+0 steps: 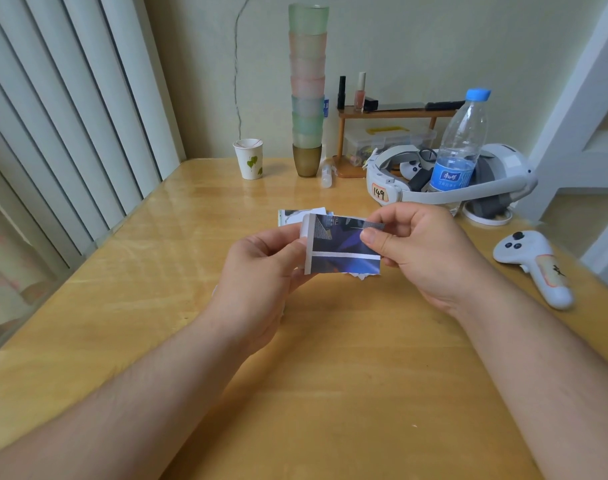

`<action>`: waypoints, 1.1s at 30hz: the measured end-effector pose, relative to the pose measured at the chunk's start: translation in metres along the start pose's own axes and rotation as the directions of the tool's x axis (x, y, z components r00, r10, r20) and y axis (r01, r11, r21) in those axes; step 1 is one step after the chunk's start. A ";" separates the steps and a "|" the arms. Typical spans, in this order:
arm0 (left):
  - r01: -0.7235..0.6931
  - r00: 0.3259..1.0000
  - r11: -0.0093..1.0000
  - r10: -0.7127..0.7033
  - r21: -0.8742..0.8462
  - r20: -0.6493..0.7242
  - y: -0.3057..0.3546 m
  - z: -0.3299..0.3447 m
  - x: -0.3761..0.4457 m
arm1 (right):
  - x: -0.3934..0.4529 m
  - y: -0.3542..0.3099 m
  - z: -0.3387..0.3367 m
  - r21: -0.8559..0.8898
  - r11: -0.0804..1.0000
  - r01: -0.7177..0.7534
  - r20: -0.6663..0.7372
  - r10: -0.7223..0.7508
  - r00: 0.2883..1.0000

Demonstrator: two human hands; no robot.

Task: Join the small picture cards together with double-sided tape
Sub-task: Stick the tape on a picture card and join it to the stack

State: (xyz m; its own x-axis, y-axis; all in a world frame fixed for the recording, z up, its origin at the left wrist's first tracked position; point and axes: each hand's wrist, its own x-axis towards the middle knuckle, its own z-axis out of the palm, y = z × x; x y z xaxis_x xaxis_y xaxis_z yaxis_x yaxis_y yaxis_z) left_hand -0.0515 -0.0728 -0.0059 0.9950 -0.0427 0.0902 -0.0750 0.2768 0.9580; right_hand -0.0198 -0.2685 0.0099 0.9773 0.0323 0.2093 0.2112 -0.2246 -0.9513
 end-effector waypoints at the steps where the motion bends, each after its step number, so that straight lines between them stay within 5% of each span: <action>1: 0.004 1.000 1.000 -0.004 -0.003 0.005 0.000 0.000 0.000 | 0.000 0.000 0.000 -0.001 1.000 -0.002 -0.004 0.002 1.000; 11: 0.039 0.999 0.999 -0.040 -0.022 -0.022 0.001 0.001 -0.001 | 0.001 0.002 0.001 -0.022 1.000 -0.006 -0.063 0.004 0.998; 23: -0.057 0.995 0.948 0.078 0.312 -0.056 -0.010 -0.002 -0.002 | -0.004 0.001 0.006 -0.067 0.995 0.073 -0.031 -0.075 0.997; 33: -0.017 1.000 0.991 0.016 0.132 0.011 -0.011 -0.004 0.002 | -0.007 -0.003 0.010 0.085 0.995 0.050 0.053 -0.054 0.997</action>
State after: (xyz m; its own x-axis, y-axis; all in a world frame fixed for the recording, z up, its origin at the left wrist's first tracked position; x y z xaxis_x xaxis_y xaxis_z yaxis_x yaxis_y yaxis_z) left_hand -0.0480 -0.0721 -0.0175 0.9929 -0.0485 0.1086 -0.1004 0.1484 0.9838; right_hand -0.0274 -0.2586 0.0091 0.9639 0.0957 0.2483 0.2600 -0.1393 -0.9555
